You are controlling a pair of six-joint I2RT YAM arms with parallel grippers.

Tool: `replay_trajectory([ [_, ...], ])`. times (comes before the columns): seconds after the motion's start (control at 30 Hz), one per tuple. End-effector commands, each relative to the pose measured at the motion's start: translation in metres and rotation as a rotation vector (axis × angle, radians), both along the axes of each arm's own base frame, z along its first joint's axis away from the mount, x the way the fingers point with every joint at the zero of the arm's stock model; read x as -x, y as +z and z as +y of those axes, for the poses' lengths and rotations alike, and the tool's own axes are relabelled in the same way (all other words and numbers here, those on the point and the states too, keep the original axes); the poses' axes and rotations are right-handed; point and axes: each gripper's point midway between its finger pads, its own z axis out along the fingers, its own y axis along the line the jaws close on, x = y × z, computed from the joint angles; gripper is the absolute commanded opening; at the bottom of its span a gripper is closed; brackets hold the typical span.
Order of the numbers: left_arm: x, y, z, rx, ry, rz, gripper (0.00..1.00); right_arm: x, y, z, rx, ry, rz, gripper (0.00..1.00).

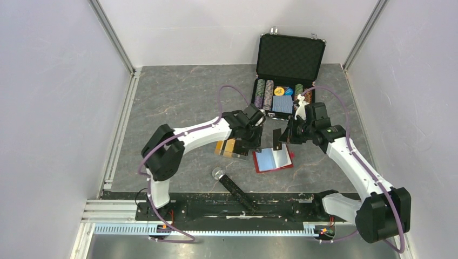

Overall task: Put the credit cards into the card holder
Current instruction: Move the storage box to the center of the board.

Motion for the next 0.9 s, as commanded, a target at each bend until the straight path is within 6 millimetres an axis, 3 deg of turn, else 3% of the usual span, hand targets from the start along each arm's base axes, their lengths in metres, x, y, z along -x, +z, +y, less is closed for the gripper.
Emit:
replay_trajectory([
  [0.0,-0.014,-0.023,0.026,-0.214,-0.006,-0.050,0.03,0.009,-0.010,-0.001,0.018,0.050,0.014,0.00],
  [0.23,-0.033,-0.054,0.084,-0.423,0.078,-0.047,0.02,0.014,-0.027,0.002,0.005,0.075,0.044,0.00],
  [0.37,-0.043,-0.057,0.122,-0.467,0.147,-0.028,0.02,0.015,-0.036,0.001,0.018,0.075,0.059,0.00],
  [0.43,-0.046,-0.053,0.130,-0.459,0.159,-0.028,0.02,0.015,-0.039,0.000,0.021,0.076,0.062,0.00],
  [0.53,-0.042,-0.041,0.119,-0.393,0.117,-0.036,0.02,0.014,-0.043,-0.001,0.034,0.079,0.061,0.00],
  [0.67,-0.026,-0.025,0.083,-0.275,0.042,-0.048,0.02,0.011,-0.047,-0.005,0.068,0.086,0.059,0.00],
  [0.87,0.003,-0.038,0.043,-0.215,-0.005,-0.010,0.02,0.017,-0.059,-0.001,0.049,0.113,0.082,0.00],
])
